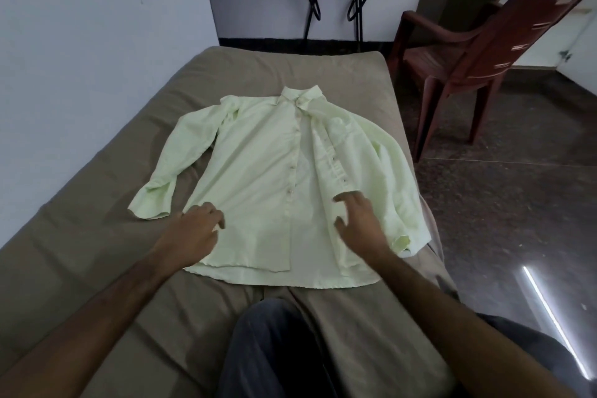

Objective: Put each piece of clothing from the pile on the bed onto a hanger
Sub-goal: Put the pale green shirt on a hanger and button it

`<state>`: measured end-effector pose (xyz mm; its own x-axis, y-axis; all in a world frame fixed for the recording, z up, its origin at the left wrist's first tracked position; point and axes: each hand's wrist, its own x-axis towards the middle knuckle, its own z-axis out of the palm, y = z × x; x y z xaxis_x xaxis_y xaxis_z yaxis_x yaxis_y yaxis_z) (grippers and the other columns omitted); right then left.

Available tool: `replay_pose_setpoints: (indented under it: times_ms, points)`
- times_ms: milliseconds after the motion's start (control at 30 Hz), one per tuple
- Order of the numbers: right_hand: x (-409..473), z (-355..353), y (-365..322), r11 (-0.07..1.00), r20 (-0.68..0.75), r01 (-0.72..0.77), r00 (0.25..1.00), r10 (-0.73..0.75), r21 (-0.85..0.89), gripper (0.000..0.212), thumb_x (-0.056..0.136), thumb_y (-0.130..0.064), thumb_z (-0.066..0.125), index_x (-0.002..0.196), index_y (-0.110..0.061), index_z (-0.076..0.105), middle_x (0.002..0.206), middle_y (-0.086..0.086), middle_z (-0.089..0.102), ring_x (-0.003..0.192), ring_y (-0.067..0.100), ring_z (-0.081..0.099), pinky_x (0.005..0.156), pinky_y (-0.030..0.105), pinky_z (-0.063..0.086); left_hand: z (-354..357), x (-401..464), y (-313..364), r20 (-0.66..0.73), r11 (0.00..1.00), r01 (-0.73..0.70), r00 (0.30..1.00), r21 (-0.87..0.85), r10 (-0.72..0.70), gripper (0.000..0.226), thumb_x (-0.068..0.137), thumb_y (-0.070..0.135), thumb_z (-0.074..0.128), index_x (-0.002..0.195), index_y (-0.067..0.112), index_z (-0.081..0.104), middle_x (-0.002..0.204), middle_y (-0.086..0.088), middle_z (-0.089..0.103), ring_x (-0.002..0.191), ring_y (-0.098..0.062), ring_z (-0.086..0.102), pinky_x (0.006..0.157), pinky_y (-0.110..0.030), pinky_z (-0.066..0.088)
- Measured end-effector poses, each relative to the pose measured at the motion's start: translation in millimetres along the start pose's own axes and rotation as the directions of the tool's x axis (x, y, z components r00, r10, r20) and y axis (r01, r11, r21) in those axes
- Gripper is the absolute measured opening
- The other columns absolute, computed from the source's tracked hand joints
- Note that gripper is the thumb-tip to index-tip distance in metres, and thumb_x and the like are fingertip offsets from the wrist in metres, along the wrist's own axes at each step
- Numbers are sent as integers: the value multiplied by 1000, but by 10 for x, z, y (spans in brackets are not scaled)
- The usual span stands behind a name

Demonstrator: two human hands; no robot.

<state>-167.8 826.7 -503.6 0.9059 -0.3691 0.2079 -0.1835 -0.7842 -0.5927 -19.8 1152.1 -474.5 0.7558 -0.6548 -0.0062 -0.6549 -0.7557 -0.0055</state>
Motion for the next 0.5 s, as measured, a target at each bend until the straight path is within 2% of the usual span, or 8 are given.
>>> replay_pose_setpoints:
  times_ms: [67,167,267,333,400,433,500]
  points:
    - [6,-204,247,984,-65,-176,982,177,18,51,86,-8,65,135,-9,50,137,9,46,123,28,45,101,31,38,-16,226,417,65,975,-63,995,-212,78,15,95,28,57,110,30,59,117,8,53,110,-14,55,96,-42,41]
    - [-81,-296,497,947,99,-261,954,283,-188,63,90,-30,67,142,-7,41,139,13,46,126,34,45,106,42,38,76,511,1047,107,900,-141,973,-412,202,29,99,31,55,127,26,54,127,3,52,120,-16,53,103,-42,41]
    - [-112,-267,517,901,216,-284,906,364,-329,63,87,-56,64,134,-16,46,126,4,57,121,27,52,104,42,36,234,695,1529,227,890,-188,926,-415,302,56,98,35,57,148,21,35,151,-2,37,131,-22,47,108,-40,40]
    - [-51,-268,486,906,245,-318,889,388,-281,51,87,-54,64,122,-21,51,109,-4,62,111,23,58,101,40,36,342,752,1673,300,908,-208,897,-363,325,72,96,40,59,155,21,21,159,-2,26,135,-25,44,109,-41,40]
    - [22,-304,492,909,280,-417,870,406,-23,32,89,-40,67,113,-20,58,105,-7,62,108,22,61,99,40,41,427,760,1693,331,916,-191,890,-352,313,80,95,41,61,157,22,14,161,-2,23,138,-25,40,111,-40,38]
    - [51,-370,511,849,292,-484,860,418,210,27,90,-30,69,112,-16,63,106,-4,66,107,25,64,97,40,47,452,767,1686,329,916,-190,891,-354,311,81,95,41,61,157,22,13,162,-2,22,139,-25,38,112,-38,36]
    - [76,-587,600,550,282,-536,830,480,640,21,90,-14,69,110,-7,69,105,9,74,104,33,70,90,42,56,470,787,1658,333,914,-213,883,-346,332,77,96,41,60,157,23,18,162,-2,20,142,-24,34,115,-35,32]
